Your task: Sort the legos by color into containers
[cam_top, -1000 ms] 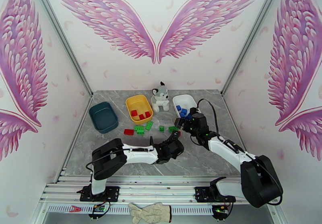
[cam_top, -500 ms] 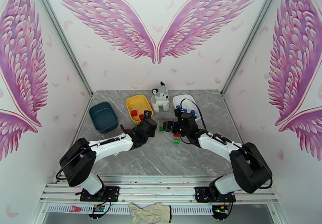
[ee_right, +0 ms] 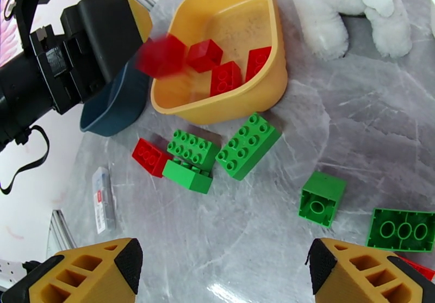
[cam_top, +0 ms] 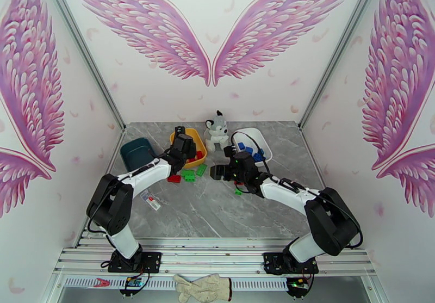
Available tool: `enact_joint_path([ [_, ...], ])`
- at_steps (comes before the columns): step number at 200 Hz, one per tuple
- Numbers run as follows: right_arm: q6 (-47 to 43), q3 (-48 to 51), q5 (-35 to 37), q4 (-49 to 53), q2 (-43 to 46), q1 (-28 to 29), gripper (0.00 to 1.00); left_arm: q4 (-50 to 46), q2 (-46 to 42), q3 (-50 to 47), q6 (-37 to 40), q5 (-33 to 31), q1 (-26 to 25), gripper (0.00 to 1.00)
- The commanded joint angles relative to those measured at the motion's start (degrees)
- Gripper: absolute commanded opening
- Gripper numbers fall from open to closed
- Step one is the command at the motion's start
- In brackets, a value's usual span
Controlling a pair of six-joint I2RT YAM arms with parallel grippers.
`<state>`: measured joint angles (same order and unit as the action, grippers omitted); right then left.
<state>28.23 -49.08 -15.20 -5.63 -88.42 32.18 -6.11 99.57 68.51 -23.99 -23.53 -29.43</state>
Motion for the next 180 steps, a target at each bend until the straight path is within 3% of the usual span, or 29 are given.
enact_joint_path([
  [1, -1.6, -1.2, 1.5, 0.9, 0.6, 0.8, 0.89, -0.2, -1.7, -1.1, 0.5, 0.2, -0.7, 0.8],
  [79, -3.1, -2.8, 3.0, 2.7, 0.4, 3.5, 0.87, 2.5, -16.5, -18.0, -3.1, -2.0, -2.0, 0.82],
  [123, -3.7, -4.0, 3.4, 3.6, -0.4, 5.1, 0.85, 3.3, -25.3, -30.0, -6.0, -1.7, -1.9, 0.88],
  [180, -4.7, -5.4, 4.6, 4.7, -0.6, 8.0, 0.87, 6.4, -25.0, -38.7, -8.9, 3.4, -1.9, 0.98],
])
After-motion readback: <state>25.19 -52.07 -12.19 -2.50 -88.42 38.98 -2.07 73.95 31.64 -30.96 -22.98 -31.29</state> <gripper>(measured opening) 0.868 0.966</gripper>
